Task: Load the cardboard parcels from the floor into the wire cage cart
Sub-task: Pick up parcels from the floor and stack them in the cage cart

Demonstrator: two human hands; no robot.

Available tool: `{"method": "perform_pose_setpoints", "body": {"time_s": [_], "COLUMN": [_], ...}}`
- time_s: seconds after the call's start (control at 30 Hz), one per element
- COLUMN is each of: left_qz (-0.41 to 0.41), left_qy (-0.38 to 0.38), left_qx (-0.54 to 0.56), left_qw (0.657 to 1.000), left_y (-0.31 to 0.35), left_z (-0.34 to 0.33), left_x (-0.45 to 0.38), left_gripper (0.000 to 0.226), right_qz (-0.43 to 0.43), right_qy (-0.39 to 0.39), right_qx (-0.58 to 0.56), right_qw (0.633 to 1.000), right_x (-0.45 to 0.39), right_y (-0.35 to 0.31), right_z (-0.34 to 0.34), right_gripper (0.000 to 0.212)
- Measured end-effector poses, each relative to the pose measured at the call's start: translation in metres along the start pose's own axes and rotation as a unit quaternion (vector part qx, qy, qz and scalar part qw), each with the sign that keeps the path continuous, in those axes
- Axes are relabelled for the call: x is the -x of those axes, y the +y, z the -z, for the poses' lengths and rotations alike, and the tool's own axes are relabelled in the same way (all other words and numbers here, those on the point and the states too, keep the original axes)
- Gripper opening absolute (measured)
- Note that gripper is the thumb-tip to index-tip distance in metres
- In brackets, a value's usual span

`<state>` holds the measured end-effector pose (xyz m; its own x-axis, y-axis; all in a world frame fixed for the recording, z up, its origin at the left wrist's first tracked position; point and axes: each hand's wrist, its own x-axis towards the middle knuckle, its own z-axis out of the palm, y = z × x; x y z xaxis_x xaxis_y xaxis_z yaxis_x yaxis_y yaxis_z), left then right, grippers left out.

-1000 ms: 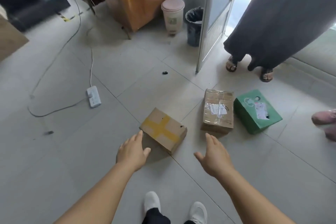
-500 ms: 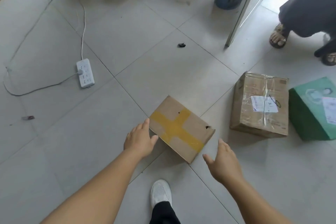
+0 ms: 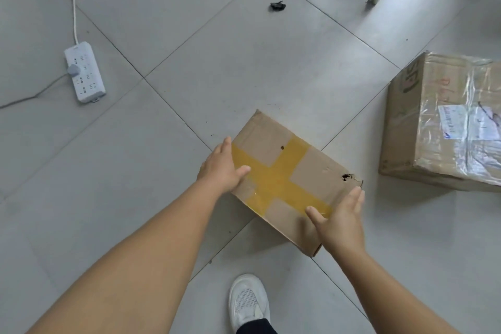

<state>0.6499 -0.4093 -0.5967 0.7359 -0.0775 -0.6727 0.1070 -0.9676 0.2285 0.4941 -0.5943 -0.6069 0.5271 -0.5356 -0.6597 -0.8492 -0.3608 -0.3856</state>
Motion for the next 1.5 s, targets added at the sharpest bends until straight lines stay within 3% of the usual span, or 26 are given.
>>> {"method": "perform_pose_setpoints", "body": {"time_s": [0.23, 0.4, 0.6, 0.9, 1.2, 1.5], "left_qz": [0.012, 0.027, 0.035, 0.036, -0.037, -0.178], "left_qy": [-0.022, 0.019, 0.079, 0.148, 0.173, 0.158], "left_qx": [0.043, 0.098, 0.163, 0.217, 0.229, 0.192], "left_qw": [0.999, 0.995, 0.983, 0.964, 0.957, 0.952], "left_y": [-0.002, 0.001, 0.027, 0.087, 0.156, 0.204], "left_z": [-0.008, -0.008, 0.014, 0.074, 0.124, 0.154], "left_x": [-0.011, 0.024, 0.102, 0.258, 0.397, 0.513], "left_gripper": [0.095, 0.090, 0.081, 0.087, 0.088, 0.083], "right_qz": [-0.038, -0.021, 0.029, 0.088, 0.089, 0.056], "right_qy": [-0.003, 0.003, 0.021, 0.026, 0.083, 0.184], "right_qx": [-0.080, -0.098, -0.126, -0.158, -0.180, -0.242], "right_qw": [0.996, 0.995, 0.991, 0.983, 0.976, 0.951], "right_x": [-0.007, 0.001, 0.037, 0.144, 0.263, 0.397], "right_y": [0.012, 0.013, 0.005, -0.005, 0.013, 0.059], "right_z": [-0.007, 0.018, 0.081, 0.216, 0.341, 0.419], "right_gripper": [0.118, 0.117, 0.112, 0.110, 0.111, 0.111]}}
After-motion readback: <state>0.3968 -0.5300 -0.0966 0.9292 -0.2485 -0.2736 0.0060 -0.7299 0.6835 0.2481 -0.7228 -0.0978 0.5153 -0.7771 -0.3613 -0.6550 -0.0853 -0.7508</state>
